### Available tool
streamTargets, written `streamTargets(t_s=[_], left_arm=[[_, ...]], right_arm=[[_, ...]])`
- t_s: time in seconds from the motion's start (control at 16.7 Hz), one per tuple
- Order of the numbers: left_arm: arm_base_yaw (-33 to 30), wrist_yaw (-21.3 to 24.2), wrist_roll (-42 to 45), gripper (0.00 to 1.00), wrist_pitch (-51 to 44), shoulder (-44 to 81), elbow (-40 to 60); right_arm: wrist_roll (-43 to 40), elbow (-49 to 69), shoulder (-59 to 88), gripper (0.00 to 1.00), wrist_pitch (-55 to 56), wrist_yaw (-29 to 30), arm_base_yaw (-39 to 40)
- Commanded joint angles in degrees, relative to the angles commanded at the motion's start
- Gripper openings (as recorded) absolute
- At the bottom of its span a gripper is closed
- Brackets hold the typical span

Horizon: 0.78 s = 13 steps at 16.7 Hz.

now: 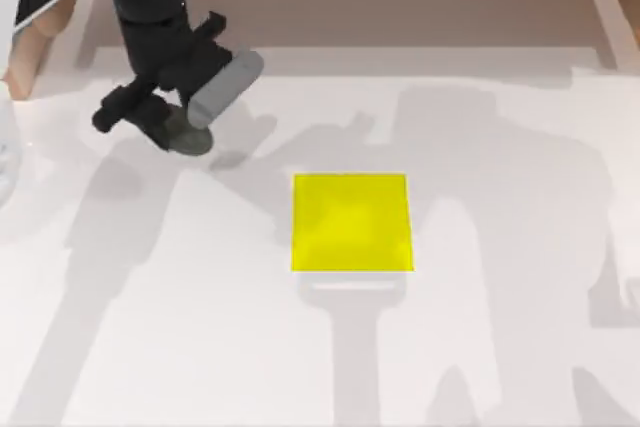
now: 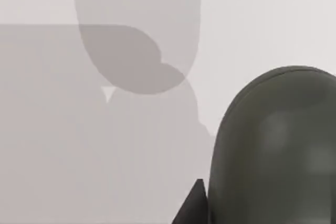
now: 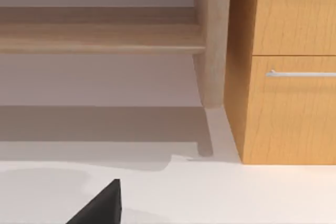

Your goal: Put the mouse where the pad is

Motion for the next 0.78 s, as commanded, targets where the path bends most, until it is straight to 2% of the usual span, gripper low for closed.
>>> streamTargets(t_s=[0.18, 0.36, 0.54, 0.78], left_arm=[[-8.99, 0.05, 16.98, 0.00, -1.75, 3.47, 5.13], [-16.37, -0.14, 28.96, 0.00, -2.66, 5.52, 9.08], [-20.91, -0.41, 35.41, 0.00, -2.94, 6.38, 11.34], [-21.87, -0.49, 36.66, 0.00, -2.96, 6.51, 11.78]], right_arm=[[0.00, 0.00, 0.00, 1.00, 0.00, 0.00, 0.00], [0.00, 0.00, 0.00, 1.00, 0.00, 0.00, 0.00], [0.00, 0.00, 0.00, 1.00, 0.00, 0.00, 0.00], [0.00, 0.00, 0.00, 1.00, 0.00, 0.00, 0.00]])
